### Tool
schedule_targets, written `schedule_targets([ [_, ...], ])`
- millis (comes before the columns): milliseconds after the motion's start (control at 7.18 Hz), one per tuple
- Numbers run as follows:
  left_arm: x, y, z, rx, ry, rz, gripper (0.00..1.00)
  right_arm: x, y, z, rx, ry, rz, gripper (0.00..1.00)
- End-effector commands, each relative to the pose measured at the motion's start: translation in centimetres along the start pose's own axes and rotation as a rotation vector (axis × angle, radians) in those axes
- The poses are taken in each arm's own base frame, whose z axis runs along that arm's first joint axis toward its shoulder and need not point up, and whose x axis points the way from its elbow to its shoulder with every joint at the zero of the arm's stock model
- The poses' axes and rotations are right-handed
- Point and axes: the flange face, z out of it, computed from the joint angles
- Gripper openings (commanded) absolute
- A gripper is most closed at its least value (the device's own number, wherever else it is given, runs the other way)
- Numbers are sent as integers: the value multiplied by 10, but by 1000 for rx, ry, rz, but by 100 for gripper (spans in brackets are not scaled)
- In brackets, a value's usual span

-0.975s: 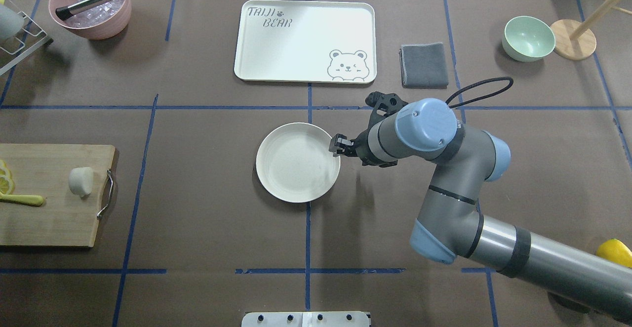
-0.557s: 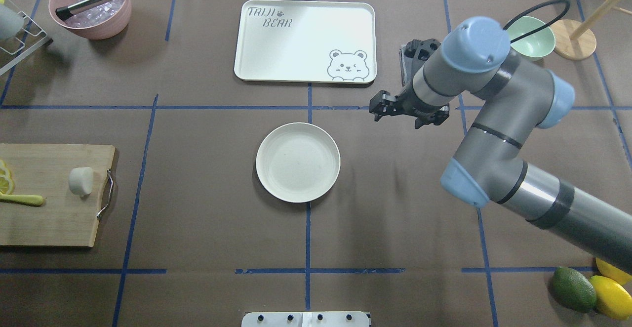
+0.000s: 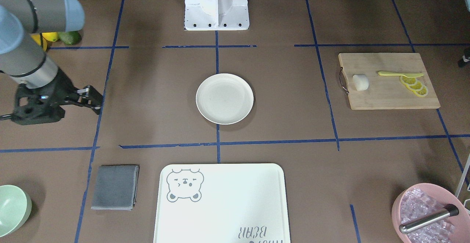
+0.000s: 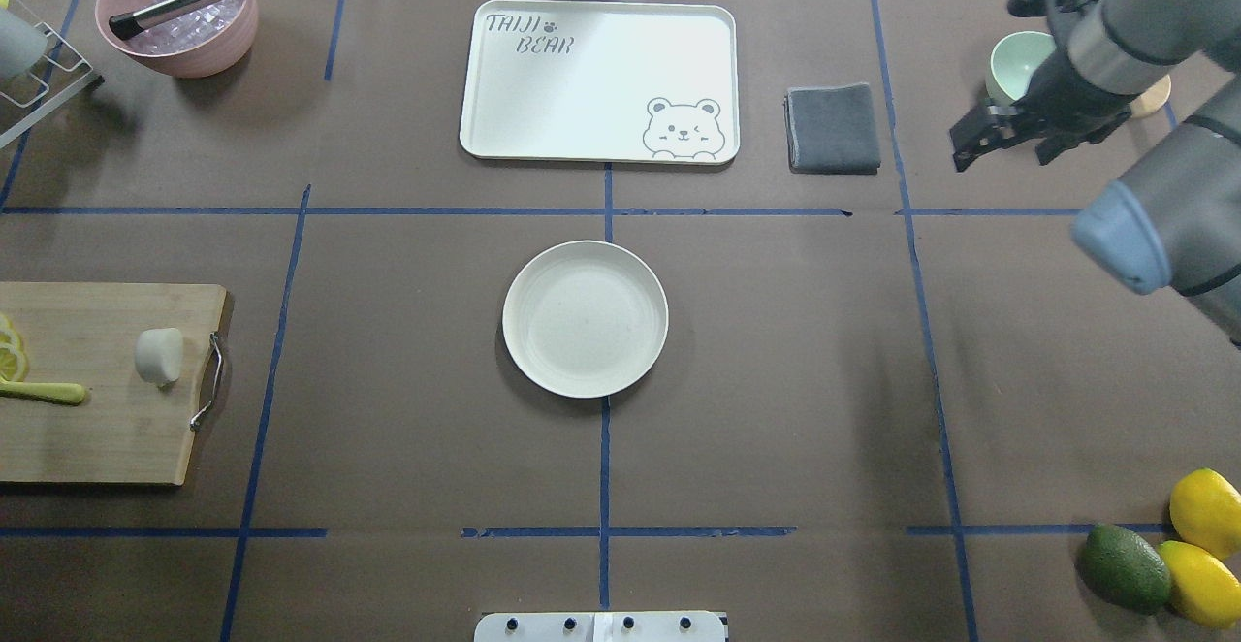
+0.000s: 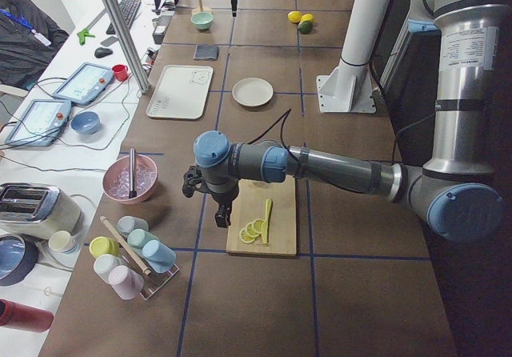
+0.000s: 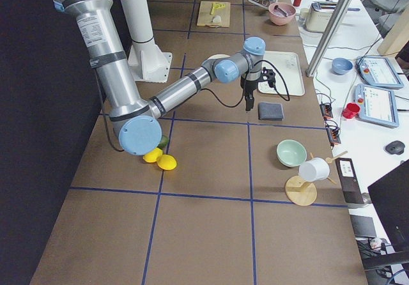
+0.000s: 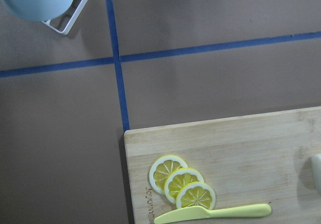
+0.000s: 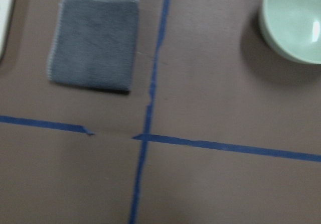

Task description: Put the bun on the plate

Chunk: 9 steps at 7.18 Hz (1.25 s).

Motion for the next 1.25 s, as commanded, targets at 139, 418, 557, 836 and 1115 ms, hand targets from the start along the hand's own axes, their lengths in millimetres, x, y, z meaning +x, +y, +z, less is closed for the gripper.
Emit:
schedule_targets([
  [139, 8, -8, -7, 90, 1, 102, 100, 211, 84, -27, -20, 34, -209, 100],
  [418, 10, -10, -8, 104, -1, 121, 100, 310, 169, -40, -15, 23, -207, 100],
  [557, 24, -26, -10, 113, -1, 149, 100, 315, 176, -50, 3, 4, -178, 100],
  [836, 35, -43, -7, 117, 11, 125, 100, 313, 171, -52, 16, 1, -83, 100],
  [1115, 108, -49, 32, 113, 48, 211, 100, 313, 175, -52, 16, -3, -78, 100],
])
